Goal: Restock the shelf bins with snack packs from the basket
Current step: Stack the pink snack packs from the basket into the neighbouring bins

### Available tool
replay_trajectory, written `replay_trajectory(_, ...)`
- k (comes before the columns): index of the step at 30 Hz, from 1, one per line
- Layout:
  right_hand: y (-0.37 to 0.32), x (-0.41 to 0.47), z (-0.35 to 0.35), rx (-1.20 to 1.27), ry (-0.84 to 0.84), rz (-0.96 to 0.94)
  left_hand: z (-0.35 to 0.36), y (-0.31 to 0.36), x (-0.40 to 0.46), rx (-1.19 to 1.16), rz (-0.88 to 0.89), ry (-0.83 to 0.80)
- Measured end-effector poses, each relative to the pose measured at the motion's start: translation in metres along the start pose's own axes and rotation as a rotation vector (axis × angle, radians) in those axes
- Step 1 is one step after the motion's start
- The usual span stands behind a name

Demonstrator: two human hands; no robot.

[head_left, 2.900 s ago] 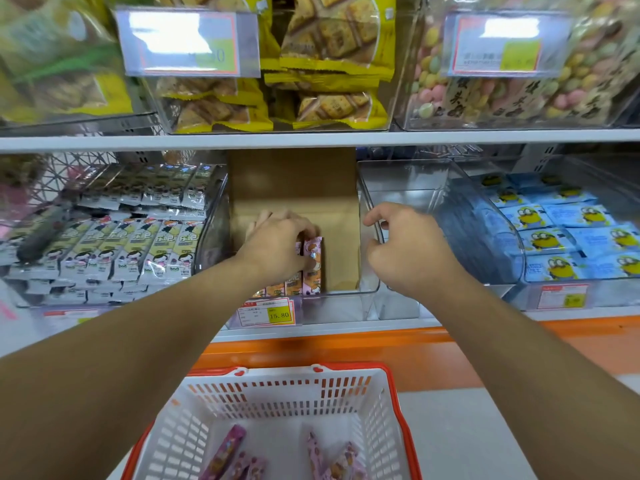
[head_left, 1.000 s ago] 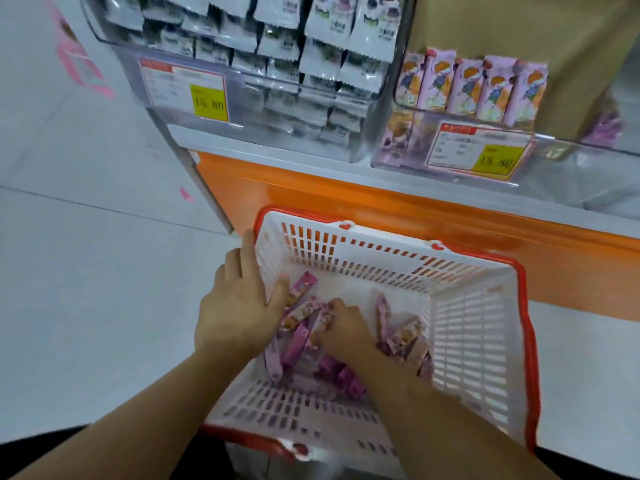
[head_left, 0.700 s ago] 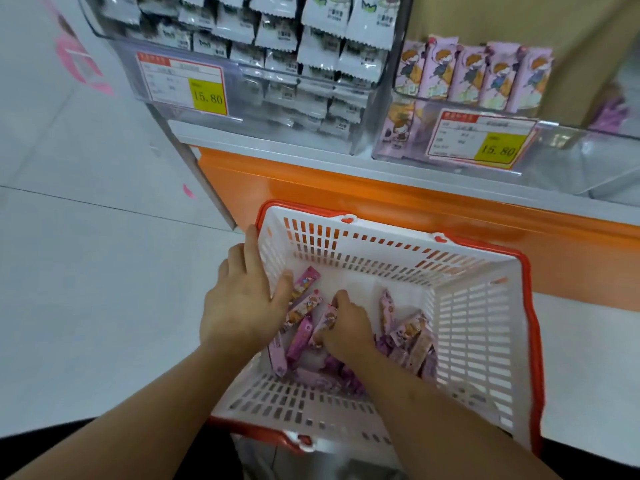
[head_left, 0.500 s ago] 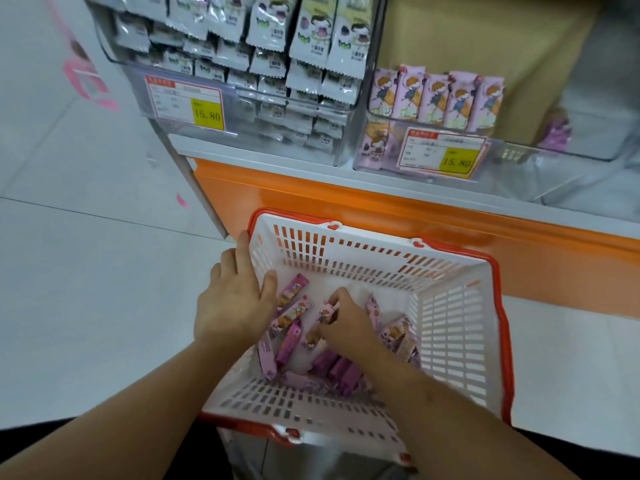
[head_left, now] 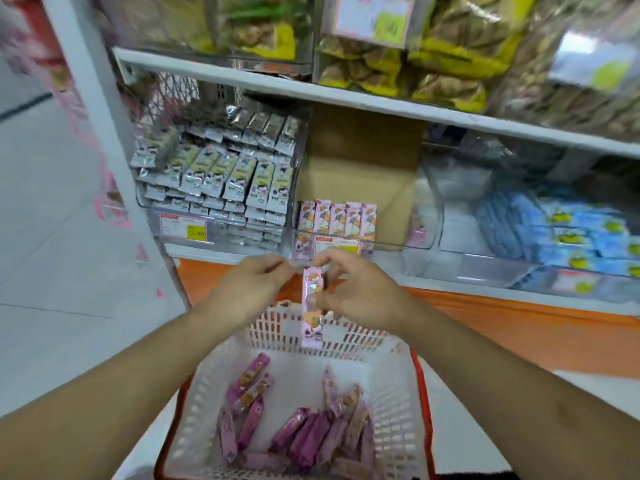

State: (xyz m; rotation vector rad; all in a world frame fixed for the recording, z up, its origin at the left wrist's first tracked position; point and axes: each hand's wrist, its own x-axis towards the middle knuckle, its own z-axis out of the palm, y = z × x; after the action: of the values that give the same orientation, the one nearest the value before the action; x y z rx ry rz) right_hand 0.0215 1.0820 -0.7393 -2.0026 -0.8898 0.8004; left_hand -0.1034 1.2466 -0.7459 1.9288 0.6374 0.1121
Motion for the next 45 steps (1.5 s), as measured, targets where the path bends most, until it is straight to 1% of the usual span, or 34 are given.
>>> replay_trajectory(2, -0.02, -0.013, -0.02, 0.018, 0.064, -0.057, -0.004, 0.037, -0.006, -0.128, 0.05, -0.089)
replay_trajectory(4, -0.033, -0.023, -0.036, 0.037, 0.122, -0.092, -0.007, 0.063, -0.006, -0.184, 0.078, -0.175)
replay_trajectory(5, -0.037, -0.027, -0.042, 0.052, 0.144, -0.102, -0.008, 0.073, -0.004, -0.196, 0.084, -0.191)
replay_trajectory(8, -0.043, -0.033, -0.057, 0.13, 0.173, -0.105, -0.004, 0.094, 0.007, -0.245, 0.098, -0.165)
replay_trajectory(10, -0.04, -0.031, -0.075, 0.137, 0.213, -0.103, 0.002, 0.105, 0.018, -0.249, 0.117, -0.122)
replay_trajectory(11, -0.036, -0.027, -0.087, 0.091, 0.274, -0.119, 0.006, 0.11, 0.024, -0.231, 0.127, -0.083)
replay_trajectory(13, -0.023, -0.018, -0.113, -0.07, 0.472, -0.151, 0.014, 0.12, 0.035, -0.193, 0.154, -0.006)
replay_trajectory(14, -0.017, -0.014, -0.126, -0.167, 0.56, -0.136, 0.018, 0.126, 0.04, -0.187, 0.169, 0.023)
replay_trajectory(15, -0.012, -0.012, -0.136, -0.267, 0.611, -0.096, 0.022, 0.133, 0.046, -0.191, 0.187, 0.043)
replay_trajectory(16, -0.008, -0.012, -0.143, -0.344, 0.626, -0.044, 0.026, 0.138, 0.055, -0.195, 0.205, 0.056)
replay_trajectory(19, 0.008, -0.011, -0.152, -0.415, 0.574, 0.064, 0.039, 0.153, 0.086, -0.129, 0.24, 0.079)
replay_trajectory(21, 0.015, -0.008, -0.154, -0.404, 0.572, 0.065, 0.051, 0.156, 0.108, -0.081, 0.245, 0.08)
replay_trajectory(24, 0.022, -0.004, -0.16, -0.369, 0.602, 0.062, 0.074, 0.153, 0.138, 0.066, 0.249, 0.049)
replay_trajectory(27, 0.027, -0.002, -0.165, -0.391, 0.603, 0.044, 0.094, 0.14, 0.164, 0.236, 0.228, 0.003)
replay_trajectory(31, 0.034, 0.002, -0.166, -0.396, 0.607, 0.009, 0.107, 0.122, 0.183, 0.394, 0.268, -0.035)
replay_trajectory(33, 0.035, 0.004, -0.165, -0.397, 0.614, 0.005, 0.108, 0.116, 0.185, 0.514, 0.333, -0.016)
replay_trajectory(35, 0.035, 0.005, -0.164, -0.388, 0.613, 0.0, 0.11, 0.109, 0.19, 0.663, 0.413, 0.041)
replay_trajectory(36, 0.034, 0.005, -0.164, -0.383, 0.61, -0.003, 0.11, 0.105, 0.194, 0.716, 0.424, 0.069)
replay_trajectory(38, 0.035, 0.005, -0.164, -0.38, 0.611, -0.011, 0.111, 0.1, 0.194, 0.767, 0.407, 0.097)
replay_trajectory(43, 0.035, 0.003, -0.163, -0.374, 0.61, -0.02, 0.116, 0.102, 0.182, 0.789, 0.388, 0.162)
replay_trajectory(45, 0.035, 0.003, -0.163, -0.374, 0.608, -0.02, 0.118, 0.102, 0.181, 0.784, 0.385, 0.16)
